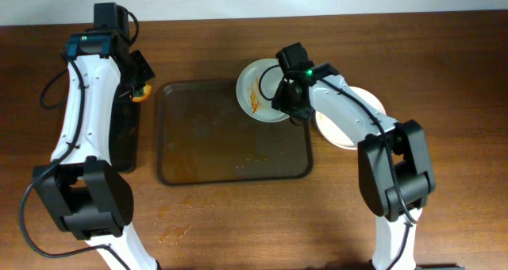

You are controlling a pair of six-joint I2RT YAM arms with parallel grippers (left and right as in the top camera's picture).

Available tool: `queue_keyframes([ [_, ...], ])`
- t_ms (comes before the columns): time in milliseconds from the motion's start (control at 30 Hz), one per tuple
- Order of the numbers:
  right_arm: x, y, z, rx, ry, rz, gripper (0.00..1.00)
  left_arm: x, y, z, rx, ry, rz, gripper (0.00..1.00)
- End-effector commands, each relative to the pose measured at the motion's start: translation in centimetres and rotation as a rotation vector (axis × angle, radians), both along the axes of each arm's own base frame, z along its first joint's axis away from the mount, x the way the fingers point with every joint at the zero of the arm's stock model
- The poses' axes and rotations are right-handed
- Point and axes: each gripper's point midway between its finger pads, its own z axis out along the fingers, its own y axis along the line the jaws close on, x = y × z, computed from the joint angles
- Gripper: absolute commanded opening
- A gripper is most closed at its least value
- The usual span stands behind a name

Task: Clean dirty plates on tray and stack at the side
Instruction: 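Move the right gripper to the last plate and drag it to tray center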

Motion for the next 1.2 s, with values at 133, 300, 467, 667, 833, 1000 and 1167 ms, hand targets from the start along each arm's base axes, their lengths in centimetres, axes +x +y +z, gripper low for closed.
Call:
queue_keyframes([
  [133, -1.1, 1.8, -2.4, 0.007, 0.062, -0.001, 0.49, -0.1, 0.4, 0.1, 0.024, 0.0, -0.005, 0.01],
  [300, -4.1, 6.4, -2.6, -0.003, 0.081, 0.122, 0.49, -0.1, 0.4, 0.1, 0.024, 0.001, -0.005, 0.01],
  [467, -4.2, 7.3, -2.5, 0.003, 0.065, 0.139, 0.49, -0.1, 0.4, 0.1, 0.024, 0.001, -0.005, 0.0],
  [667, -10.2, 12.0, -2.1, 0.157, 0.241, 0.341, 0.49, -0.2, 0.4, 0.1, 0.023, 0.005, -0.005, 0.01],
  [833, -9.9, 12.4, 1.6, 0.18, 0.169, 0.457, 0.49, -0.2, 0.4, 0.1, 0.023, 0.004, -0.005, 0.01],
  [1000, -1.6, 9.8, 4.6, 0.101, -0.131, 0.568, 0.58, -0.2, 0.4, 0.1, 0.023, 0.004, -0.005, 0.01],
  [1167, 1.3, 8.0, 0.9, 0.045, -0.151, 0.559, 0.58, -0.2, 0.3, 0.1, 0.02, 0.005, -0.008, 0.0],
])
